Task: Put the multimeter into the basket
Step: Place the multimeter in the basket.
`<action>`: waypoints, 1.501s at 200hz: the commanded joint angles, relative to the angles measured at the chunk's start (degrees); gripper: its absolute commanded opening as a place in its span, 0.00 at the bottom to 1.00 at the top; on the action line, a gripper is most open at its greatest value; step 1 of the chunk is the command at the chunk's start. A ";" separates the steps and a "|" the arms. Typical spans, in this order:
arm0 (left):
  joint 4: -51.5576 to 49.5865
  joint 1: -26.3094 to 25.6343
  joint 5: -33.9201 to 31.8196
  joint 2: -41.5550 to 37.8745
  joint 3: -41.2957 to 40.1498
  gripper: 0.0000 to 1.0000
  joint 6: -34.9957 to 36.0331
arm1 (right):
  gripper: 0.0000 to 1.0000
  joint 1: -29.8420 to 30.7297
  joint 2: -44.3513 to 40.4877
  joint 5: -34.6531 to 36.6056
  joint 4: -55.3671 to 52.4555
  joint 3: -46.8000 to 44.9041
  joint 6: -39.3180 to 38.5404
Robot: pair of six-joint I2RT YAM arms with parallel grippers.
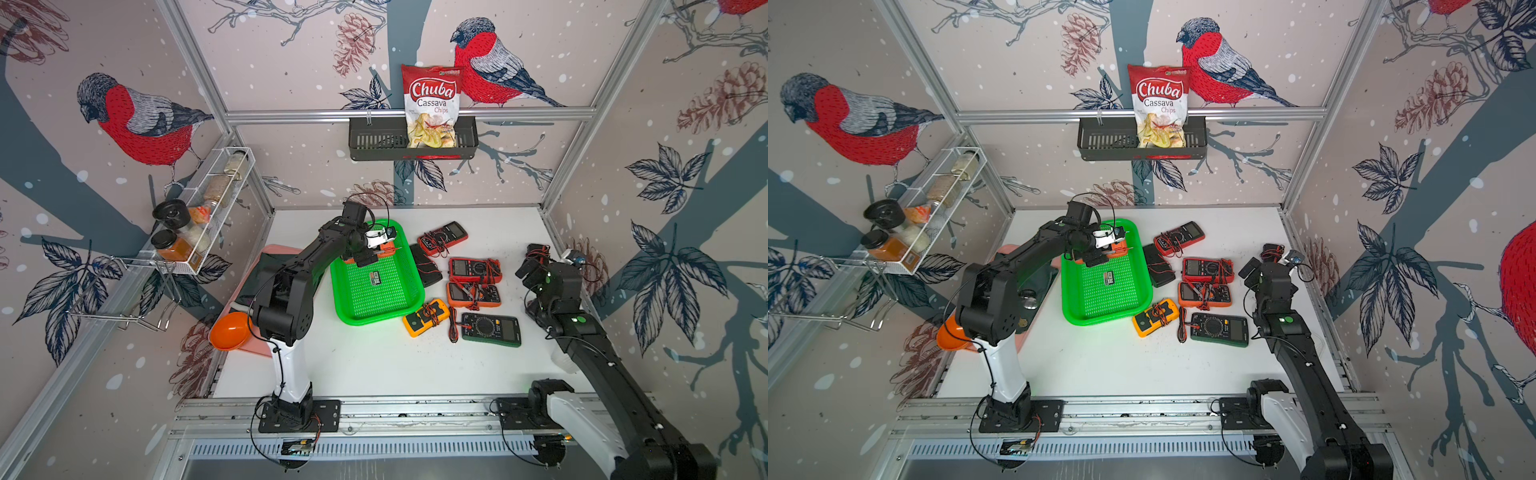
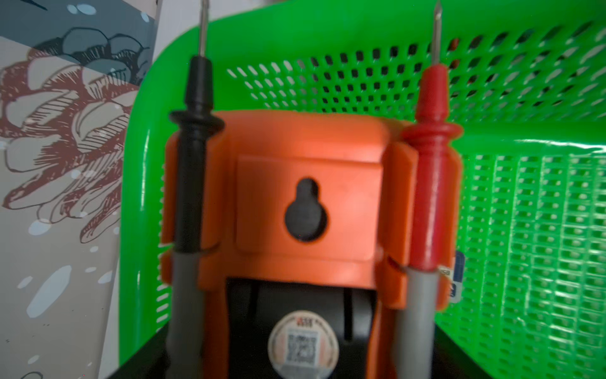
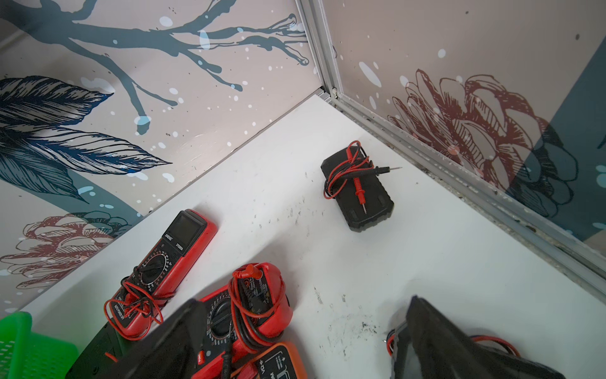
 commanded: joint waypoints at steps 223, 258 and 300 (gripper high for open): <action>-10.33 -1.35 -16.01 18.91 20.20 0.91 -6.36 | 1.00 1.05 1.17 0.90 -0.68 1.31 0.71; -9.40 -1.88 -18.30 17.57 20.24 0.97 -6.89 | 1.00 1.23 1.26 0.81 -0.77 1.31 0.57; -7.91 -2.04 -15.87 11.12 16.84 0.98 -7.83 | 1.00 1.48 1.94 0.36 -0.51 1.29 0.48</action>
